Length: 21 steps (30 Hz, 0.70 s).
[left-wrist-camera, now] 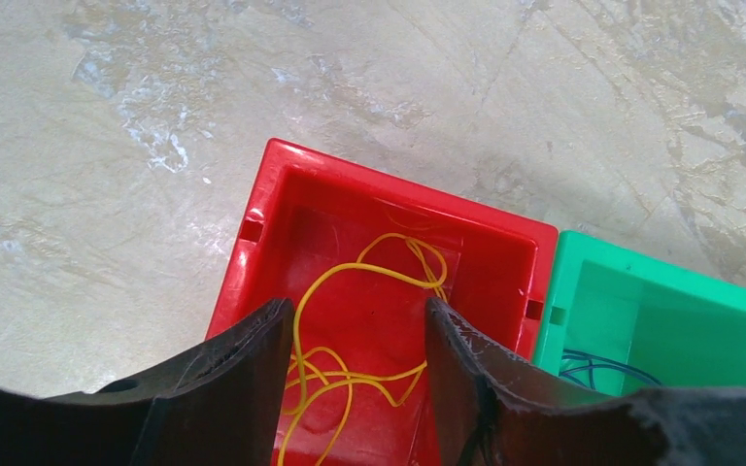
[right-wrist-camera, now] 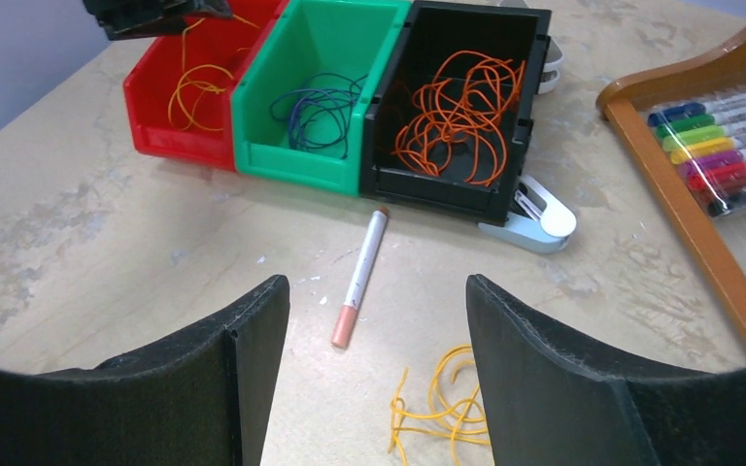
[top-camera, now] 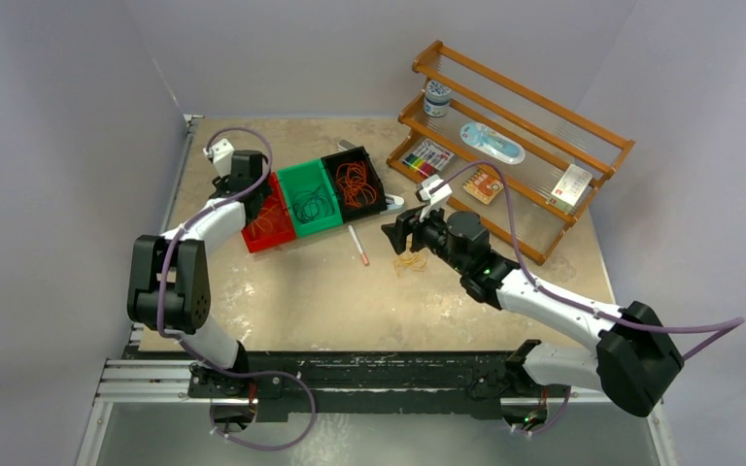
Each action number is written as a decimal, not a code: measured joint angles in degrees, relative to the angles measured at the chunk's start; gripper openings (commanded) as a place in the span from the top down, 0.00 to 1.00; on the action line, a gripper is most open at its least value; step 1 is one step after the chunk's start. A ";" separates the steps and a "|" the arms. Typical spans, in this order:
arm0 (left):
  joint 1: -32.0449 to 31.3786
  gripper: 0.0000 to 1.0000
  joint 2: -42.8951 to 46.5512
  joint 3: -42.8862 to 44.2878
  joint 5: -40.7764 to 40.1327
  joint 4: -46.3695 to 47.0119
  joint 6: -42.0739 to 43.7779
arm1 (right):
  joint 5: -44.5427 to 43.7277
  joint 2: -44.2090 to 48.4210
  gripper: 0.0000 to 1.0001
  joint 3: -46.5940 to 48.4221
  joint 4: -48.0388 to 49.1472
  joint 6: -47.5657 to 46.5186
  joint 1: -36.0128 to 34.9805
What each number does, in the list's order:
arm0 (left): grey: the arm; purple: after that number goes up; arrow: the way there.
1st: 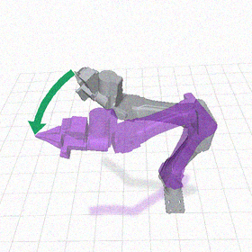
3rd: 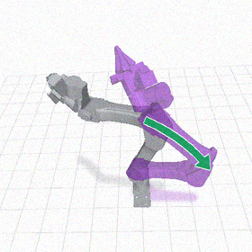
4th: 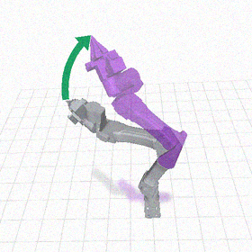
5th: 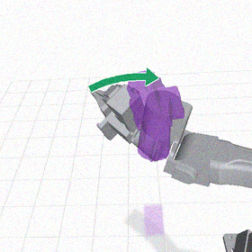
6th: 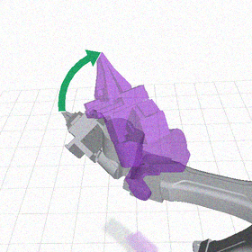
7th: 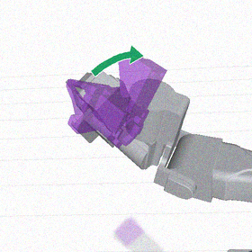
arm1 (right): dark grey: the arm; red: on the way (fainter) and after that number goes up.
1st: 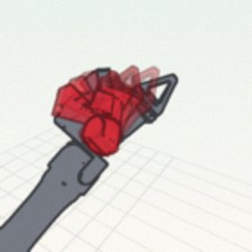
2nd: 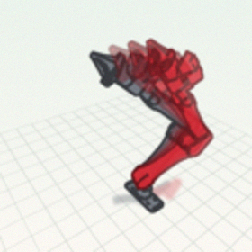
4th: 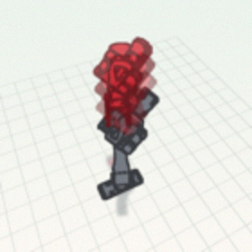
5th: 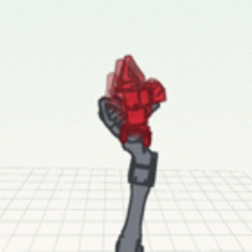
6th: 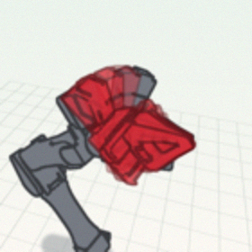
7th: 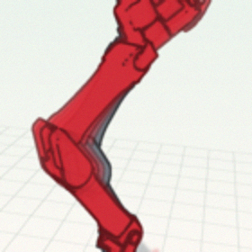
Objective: Untangle the cables
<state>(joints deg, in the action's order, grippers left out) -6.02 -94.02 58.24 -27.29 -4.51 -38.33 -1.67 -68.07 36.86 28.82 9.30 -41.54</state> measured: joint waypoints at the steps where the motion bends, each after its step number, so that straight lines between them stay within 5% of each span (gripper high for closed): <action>1: 0.00 0.47 0.33 0.00 -0.07 -0.28 -0.02 | -0.61 0.00 0.30 -0.15 -0.02 0.13 0.04; 21: -0.26 0.47 3.23 0.15 0.35 -3.41 0.17 | -1.86 -0.96 0.30 -0.02 -1.36 2.32 0.81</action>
<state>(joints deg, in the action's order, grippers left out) -6.28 -90.78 58.39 -26.94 -7.92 -38.15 -3.53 -69.04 36.84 27.46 11.62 -40.73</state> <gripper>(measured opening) 0.528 0.700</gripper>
